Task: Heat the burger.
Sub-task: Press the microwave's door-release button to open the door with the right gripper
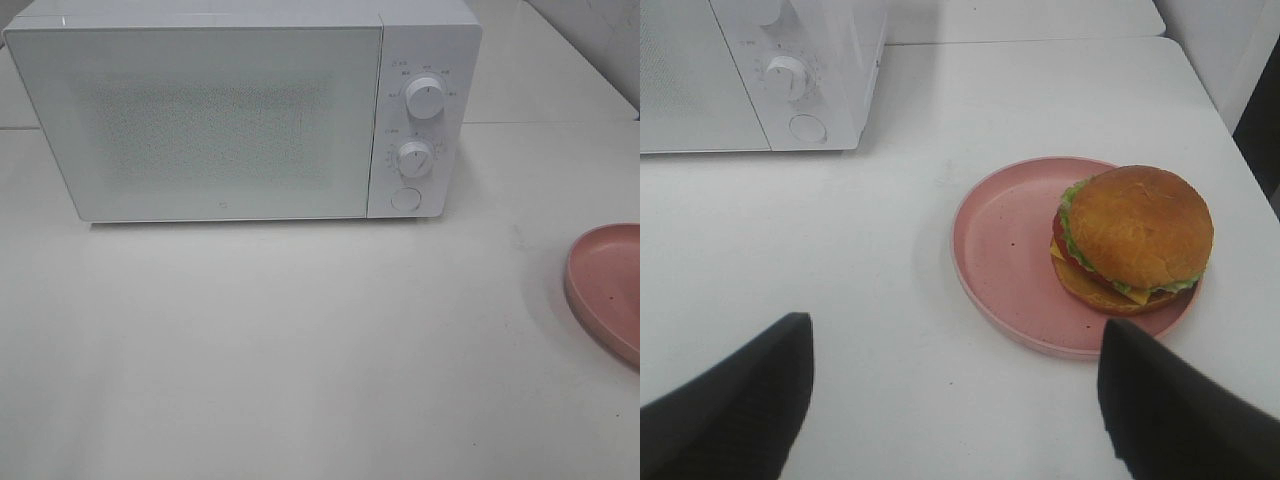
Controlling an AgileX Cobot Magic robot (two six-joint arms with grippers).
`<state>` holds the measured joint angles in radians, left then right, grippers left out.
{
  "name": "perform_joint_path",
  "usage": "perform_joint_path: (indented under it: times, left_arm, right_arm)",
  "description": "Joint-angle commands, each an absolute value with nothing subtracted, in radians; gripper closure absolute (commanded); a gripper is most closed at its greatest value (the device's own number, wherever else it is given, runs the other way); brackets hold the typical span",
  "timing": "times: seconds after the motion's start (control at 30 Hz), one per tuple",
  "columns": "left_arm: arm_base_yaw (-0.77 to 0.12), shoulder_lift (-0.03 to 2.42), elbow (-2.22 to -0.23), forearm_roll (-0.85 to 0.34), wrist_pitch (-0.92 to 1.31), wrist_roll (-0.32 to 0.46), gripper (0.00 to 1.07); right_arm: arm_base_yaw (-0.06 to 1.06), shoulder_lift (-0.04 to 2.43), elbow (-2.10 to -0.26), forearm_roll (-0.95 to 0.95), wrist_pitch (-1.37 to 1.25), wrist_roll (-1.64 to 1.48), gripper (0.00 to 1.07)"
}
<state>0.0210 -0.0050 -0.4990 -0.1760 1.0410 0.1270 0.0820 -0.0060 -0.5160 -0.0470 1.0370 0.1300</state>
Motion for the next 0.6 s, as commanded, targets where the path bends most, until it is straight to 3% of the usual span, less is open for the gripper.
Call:
perform_joint_path:
  times: [0.03, 0.6]
  left_arm:
    - [0.015, -0.031, -0.495, -0.174, 1.034, 0.123, 0.06]
    - [0.015, -0.031, -0.495, -0.174, 1.034, 0.123, 0.06]
  right_arm:
    - [0.084, -0.03, -0.514, -0.056, 1.034, 0.12, 0.32]
    - [0.084, -0.03, -0.514, -0.056, 1.034, 0.12, 0.32]
